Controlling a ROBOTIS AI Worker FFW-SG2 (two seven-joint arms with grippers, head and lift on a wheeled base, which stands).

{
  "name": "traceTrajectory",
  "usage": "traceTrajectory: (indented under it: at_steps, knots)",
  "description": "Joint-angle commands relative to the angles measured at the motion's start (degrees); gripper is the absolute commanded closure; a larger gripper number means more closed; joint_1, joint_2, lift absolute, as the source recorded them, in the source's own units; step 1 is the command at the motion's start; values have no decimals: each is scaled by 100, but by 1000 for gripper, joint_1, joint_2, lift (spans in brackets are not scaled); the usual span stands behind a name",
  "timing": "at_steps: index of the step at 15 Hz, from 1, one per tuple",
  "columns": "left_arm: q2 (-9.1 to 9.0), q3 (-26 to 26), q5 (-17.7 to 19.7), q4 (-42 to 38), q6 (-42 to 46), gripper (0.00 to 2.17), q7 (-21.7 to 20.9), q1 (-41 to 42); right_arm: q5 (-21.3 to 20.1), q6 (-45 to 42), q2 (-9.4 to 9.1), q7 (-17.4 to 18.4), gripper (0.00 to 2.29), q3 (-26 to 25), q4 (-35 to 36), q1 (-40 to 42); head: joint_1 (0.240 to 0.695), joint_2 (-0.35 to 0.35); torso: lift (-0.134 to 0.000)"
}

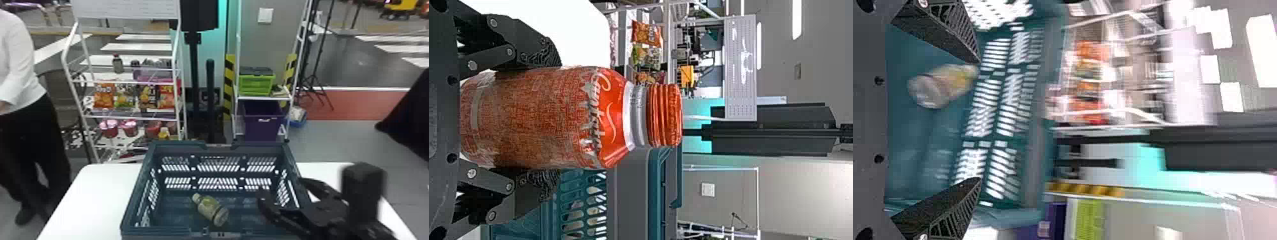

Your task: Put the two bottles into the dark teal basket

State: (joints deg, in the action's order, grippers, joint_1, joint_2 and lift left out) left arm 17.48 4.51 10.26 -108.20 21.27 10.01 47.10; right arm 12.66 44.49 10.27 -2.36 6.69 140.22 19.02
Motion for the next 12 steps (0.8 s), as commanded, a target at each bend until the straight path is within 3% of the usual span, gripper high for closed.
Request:
traceTrajectory:
  at_steps: [1, 3, 6, 8, 12]
  knots:
    - [1, 42, -7, -35, -49, 2091, 1, -17, -10, -1921, 19, -54, 43, -388, 190, 1218, 499, 0, 0]
    - [-8, 50, -15, -43, -49, 2091, 1, 1, -53, -3486, -34, -80, 46, -555, 14, 2115, 499, 0, 0]
    - [-8, -11, -15, -122, -32, 2091, 1, 54, -80, -5086, -210, -124, 56, -555, -671, 2985, 499, 0, 0]
    - [-8, -108, -15, -281, -49, 2091, 1, 124, -80, -5507, -394, -308, 63, -555, -1137, 3231, 499, 0, 0]
    - [19, -706, -7, -1458, -647, 2091, 80, 458, -62, -6316, -438, -432, 76, -537, -1752, 3565, 499, 0, 0]
